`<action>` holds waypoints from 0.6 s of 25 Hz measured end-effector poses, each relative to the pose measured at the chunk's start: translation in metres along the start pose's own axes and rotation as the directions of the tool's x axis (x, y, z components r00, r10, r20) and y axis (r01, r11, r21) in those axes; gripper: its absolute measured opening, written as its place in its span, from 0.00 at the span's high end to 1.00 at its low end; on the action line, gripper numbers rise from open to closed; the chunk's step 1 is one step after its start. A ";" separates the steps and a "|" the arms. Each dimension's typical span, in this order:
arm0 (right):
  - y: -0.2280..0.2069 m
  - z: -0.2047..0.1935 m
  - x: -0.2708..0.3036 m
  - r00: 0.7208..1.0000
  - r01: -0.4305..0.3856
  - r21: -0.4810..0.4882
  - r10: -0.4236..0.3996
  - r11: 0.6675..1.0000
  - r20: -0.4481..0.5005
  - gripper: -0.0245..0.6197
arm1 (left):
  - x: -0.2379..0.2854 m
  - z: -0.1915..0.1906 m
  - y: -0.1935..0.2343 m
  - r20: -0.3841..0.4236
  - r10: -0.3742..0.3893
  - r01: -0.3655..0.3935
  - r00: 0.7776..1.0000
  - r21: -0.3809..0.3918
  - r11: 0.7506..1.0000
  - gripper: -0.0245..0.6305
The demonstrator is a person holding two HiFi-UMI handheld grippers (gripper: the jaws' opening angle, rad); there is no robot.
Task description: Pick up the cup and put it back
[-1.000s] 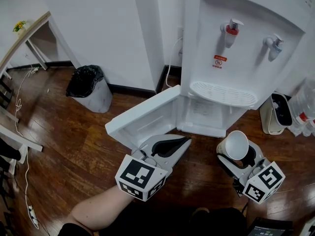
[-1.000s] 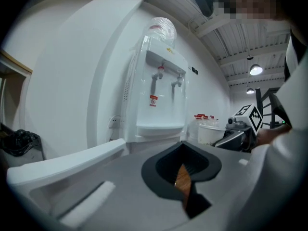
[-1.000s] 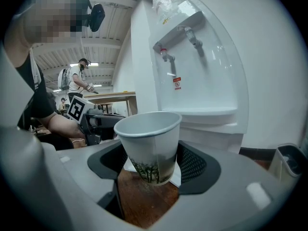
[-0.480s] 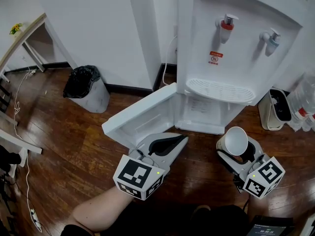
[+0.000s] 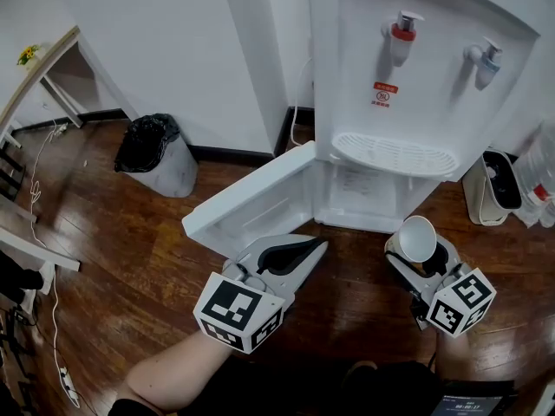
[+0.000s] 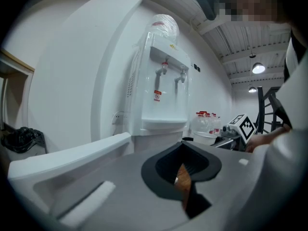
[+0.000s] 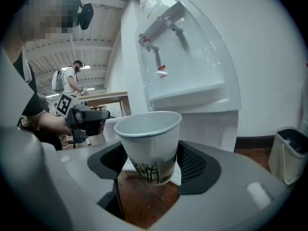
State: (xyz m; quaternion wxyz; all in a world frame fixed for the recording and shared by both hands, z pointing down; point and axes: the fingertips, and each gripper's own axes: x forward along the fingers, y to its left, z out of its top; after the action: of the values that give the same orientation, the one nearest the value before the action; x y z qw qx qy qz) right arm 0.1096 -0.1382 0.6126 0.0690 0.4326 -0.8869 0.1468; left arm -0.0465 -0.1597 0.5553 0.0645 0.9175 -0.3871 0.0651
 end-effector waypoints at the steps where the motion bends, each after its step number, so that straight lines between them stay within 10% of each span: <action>1: -0.005 -0.006 0.005 1.000 0.006 0.000 -0.006 1.000 0.001 0.46 | -0.001 -0.001 0.002 -0.004 0.000 0.000 1.000 -0.007 1.000 0.96; 15: -0.062 -0.096 0.097 0.998 0.050 -0.013 -0.051 0.999 -0.046 0.47 | -0.025 -0.030 0.039 -0.082 0.112 -0.111 0.990 0.020 0.994 0.96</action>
State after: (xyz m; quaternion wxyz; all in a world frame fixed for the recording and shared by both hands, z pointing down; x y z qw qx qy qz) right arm 0.0986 -0.2163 0.7401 0.0957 0.4510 -0.8747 0.1495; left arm -0.0939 -0.1640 0.5828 0.0696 0.8914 -0.4342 0.1096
